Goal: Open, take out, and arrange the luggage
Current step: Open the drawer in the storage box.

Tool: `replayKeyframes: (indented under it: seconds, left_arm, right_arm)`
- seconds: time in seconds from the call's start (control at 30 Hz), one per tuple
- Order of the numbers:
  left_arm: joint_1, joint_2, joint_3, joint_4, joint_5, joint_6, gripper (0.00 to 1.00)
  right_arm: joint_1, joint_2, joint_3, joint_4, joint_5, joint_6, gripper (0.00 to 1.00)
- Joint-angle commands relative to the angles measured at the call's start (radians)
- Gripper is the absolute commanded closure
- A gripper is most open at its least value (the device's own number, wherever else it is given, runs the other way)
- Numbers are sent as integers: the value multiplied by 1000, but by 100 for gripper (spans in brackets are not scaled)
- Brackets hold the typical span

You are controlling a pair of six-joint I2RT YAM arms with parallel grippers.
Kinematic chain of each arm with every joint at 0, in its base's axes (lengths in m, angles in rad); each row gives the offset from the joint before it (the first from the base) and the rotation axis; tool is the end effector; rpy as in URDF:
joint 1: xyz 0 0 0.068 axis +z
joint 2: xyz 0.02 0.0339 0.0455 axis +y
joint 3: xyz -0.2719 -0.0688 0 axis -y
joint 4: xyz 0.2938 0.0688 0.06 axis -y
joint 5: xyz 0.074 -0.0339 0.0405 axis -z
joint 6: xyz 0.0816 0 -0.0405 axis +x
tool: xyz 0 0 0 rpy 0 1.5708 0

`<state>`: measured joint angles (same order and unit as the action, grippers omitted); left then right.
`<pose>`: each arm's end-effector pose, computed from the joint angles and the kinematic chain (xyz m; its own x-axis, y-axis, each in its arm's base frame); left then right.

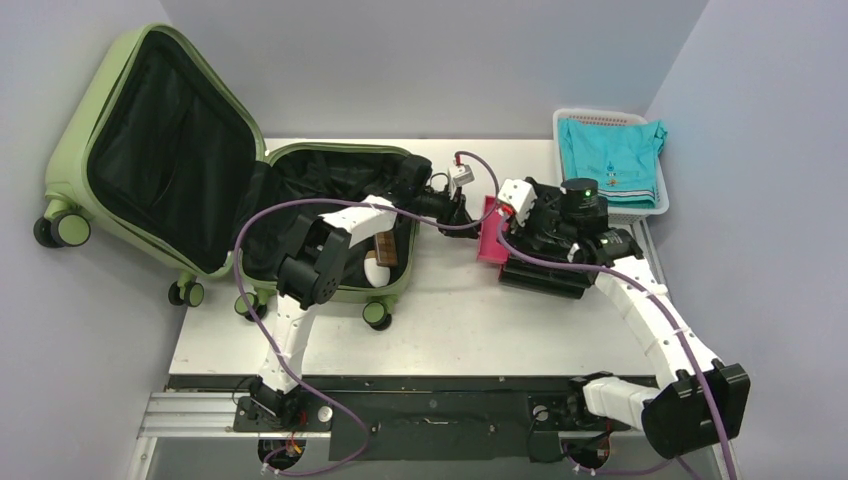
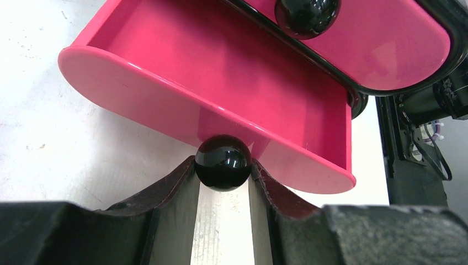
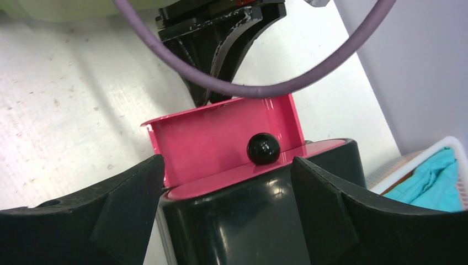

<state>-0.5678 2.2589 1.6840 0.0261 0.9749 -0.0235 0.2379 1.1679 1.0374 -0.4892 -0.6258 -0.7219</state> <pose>0.4477 -0.3657 0.1516 -0.4608 0.2783 -0.8428 0.8866 0.1000 -0.4517 0.3061 0.1234 0.3035 0.0088 -0.5490 -0.8358 -0.8641 0.4164 -0.2826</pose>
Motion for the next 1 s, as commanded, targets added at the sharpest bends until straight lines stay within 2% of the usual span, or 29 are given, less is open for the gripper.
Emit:
replayKeyframes:
  seconds: [0.0,0.23,0.43,0.57,0.77,0.83,0.97]
  left_arm:
    - [16,-21,57,147,39,-52,80]
    - [21,12,66,190,46,-93,80]
    - [22,15,19,297,78,-196,80]
    - [22,6,-27,373,89,-256,80]
    - [14,14,-24,390,84,-269,79]
    - [8,24,-17,386,83,-274,75]
    - [-3,5,-57,386,77,-273,73]
  right_arm:
    - [69,33,-24,142,189,51,20]
    - [84,25,-63,108,352,-53,23]
    - [87,-41,-75,-40,409,-150,26]
    - [87,-88,-96,-111,407,-188,26]
    - [84,-132,-115,-158,345,-193,25]
    - [85,-128,-112,-162,318,-183,25]
    - [85,-116,-105,-110,333,-130,25]
